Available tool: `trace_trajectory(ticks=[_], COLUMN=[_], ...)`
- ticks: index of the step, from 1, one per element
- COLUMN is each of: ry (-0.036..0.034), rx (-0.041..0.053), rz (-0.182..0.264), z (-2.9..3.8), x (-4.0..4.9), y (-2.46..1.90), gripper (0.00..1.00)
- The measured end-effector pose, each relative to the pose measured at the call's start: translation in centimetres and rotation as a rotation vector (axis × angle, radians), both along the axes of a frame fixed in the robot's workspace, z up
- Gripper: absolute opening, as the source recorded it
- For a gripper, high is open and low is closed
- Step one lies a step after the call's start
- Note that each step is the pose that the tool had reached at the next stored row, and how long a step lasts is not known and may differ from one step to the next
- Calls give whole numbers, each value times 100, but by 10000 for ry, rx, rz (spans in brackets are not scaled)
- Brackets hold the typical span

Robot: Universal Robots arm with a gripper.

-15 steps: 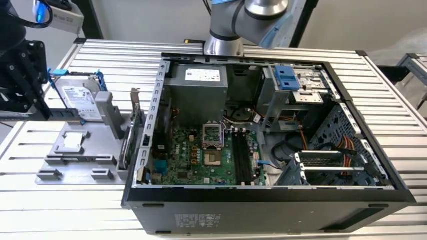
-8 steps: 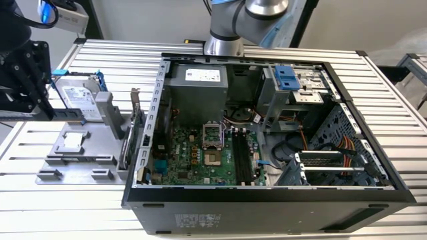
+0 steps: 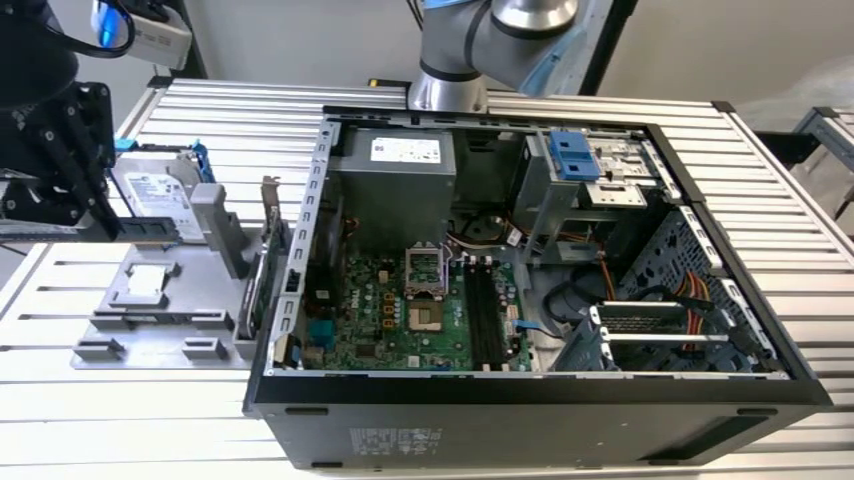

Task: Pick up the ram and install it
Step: 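Pick up the ram and move it above insertion slot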

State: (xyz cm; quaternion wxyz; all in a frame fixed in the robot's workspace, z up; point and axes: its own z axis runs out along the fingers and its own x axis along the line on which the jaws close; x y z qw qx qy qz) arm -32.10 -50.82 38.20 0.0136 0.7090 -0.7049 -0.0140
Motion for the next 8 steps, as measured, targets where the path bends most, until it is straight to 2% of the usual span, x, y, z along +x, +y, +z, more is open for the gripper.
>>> trace_trajectory(ticks=[8], ry=[6], rx=[-3], rz=[0], z=[0], x=[63], y=[1], gripper=[0])
